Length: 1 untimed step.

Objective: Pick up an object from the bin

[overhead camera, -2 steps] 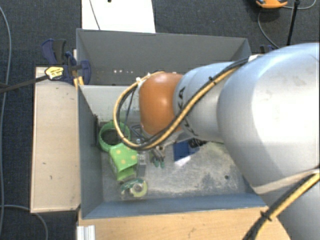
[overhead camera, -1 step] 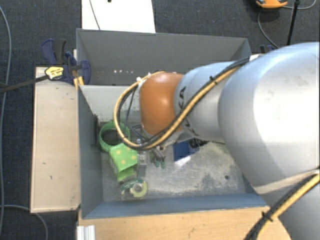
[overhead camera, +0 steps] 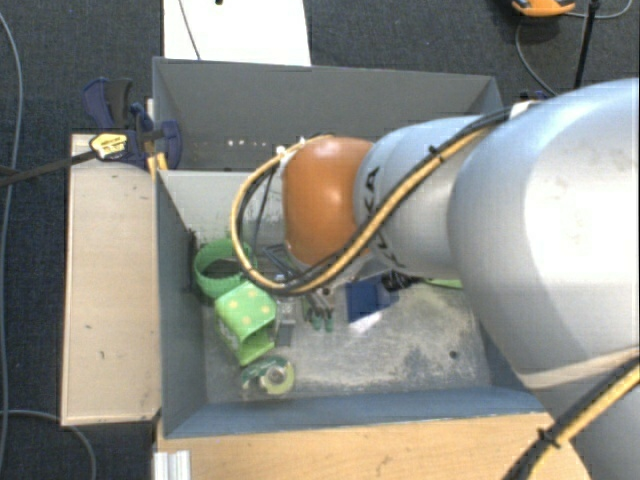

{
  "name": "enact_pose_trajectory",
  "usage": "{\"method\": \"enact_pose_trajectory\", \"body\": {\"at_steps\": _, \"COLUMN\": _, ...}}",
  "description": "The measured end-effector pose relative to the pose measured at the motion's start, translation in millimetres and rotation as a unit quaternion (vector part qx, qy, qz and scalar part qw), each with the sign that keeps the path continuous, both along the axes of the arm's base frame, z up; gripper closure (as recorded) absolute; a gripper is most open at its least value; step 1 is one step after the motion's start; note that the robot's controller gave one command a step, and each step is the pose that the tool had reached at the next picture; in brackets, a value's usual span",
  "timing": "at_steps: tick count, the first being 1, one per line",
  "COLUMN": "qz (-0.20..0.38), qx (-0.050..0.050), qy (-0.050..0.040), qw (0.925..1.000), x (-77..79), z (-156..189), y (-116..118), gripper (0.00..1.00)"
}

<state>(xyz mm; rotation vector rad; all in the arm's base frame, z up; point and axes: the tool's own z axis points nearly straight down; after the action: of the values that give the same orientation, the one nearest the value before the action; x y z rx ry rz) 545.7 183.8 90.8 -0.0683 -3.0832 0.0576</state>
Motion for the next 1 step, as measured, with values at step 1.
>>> {"method": "enact_pose_trajectory", "body": {"at_steps": 1, "qz": 0.0, "qx": 0.004, "qy": -0.0073, "qw": 1.0, "x": 4.5, "z": 16.0, "y": 2.7, "gripper": 1.0}}
